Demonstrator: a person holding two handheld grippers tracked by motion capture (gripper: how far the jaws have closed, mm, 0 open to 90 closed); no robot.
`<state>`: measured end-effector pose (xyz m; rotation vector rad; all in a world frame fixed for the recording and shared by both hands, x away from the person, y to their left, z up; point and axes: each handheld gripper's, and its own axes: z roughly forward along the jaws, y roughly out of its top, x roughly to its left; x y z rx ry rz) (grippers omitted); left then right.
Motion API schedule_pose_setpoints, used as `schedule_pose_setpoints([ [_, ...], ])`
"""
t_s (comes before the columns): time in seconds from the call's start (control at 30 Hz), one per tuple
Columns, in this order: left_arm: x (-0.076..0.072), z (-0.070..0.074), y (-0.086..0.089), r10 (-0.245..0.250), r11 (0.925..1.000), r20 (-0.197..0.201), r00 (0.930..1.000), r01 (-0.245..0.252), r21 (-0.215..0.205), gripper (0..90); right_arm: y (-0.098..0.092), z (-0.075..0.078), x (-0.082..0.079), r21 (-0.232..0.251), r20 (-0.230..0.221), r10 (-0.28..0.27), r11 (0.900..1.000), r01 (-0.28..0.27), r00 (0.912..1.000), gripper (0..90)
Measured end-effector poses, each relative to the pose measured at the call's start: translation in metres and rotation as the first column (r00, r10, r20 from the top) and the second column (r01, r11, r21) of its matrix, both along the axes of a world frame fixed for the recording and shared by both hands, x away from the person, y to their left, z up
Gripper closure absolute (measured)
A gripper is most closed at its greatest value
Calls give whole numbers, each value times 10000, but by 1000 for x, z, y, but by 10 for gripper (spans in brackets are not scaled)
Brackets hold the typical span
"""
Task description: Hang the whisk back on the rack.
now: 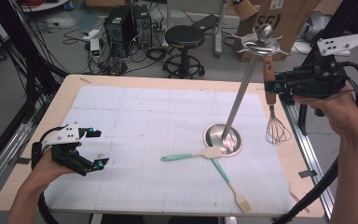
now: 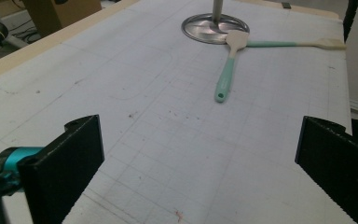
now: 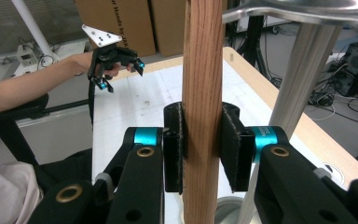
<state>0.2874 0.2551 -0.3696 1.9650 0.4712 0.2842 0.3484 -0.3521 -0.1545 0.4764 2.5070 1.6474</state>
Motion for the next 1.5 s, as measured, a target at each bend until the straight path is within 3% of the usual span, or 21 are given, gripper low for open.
schedule_pose_setpoints([
  [0.47, 0, -1, 1, 53, 10000, -31, 10000, -53, -8, 17, 2, -7, 4, -33, -243, -357, 9994, 357, 9991, 721],
  [0.73, -1, -1, 1, 0, 10000, 1, 10000, 0, -49, 17, 7, -10, 6, -126, 83, -685, 9976, 686, 9976, 684],
  [1.0, 0, 0, 3, 48, 9999, 7, 10000, -47, -92, 17, 2, -16, 4, -212, -296, -1711, 9851, 1705, 9848, 381],
  [1.1, -1, -1, 3, 87, 9999, -11, 10000, -87, -74, 17, 0, -18, 2, -282, -429, -1901, 9816, 1890, 9808, 164],
  [1.17, -1, -1, 4, 75, 9999, 2, 10000, -75, -74, 17, -1, -20, -1, -320, -386, -1954, 9804, 1943, 9800, 91],
  [1.27, -1, 0, 4, 66, 9999, 19, 10000, -66, -109, 17, -3, -20, -5, -181, -200, -2131, 9769, 2127, 9768, 4],
  [1.5, -1, 0, 4, 76, 9999, -9, 10000, -76, -116, 17, -6, -18, -11, -174, -32, -1907, 9815, 1906, 9816, 2],
])
